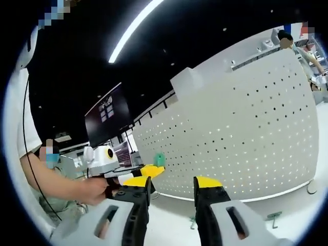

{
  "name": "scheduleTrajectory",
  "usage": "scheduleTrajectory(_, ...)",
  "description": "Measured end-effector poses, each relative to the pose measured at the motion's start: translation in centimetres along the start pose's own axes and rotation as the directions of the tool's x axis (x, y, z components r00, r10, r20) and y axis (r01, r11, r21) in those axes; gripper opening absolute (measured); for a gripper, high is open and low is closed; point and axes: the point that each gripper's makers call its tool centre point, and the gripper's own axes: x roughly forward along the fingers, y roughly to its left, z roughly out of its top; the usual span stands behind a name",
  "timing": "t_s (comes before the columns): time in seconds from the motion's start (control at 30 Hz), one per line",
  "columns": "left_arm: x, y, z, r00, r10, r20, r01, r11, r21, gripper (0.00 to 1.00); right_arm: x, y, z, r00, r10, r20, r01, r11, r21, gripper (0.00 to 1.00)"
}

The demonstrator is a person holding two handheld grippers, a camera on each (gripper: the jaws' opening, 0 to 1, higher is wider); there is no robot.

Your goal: Insert the hook assembly into the mounting plate slot until the hook locks in place.

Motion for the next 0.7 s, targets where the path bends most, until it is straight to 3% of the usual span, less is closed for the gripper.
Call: scheduleTrajectory(0.7, 0.4, -1.4, 0.0, 1.0, -0.017, 0.004, 0.017, 1.0, -0.012, 0.02, 4.9, 1.5, 0.2, 0.999, 0.03, 0.022, -0.03, 0.999, 0.019, 0.16)
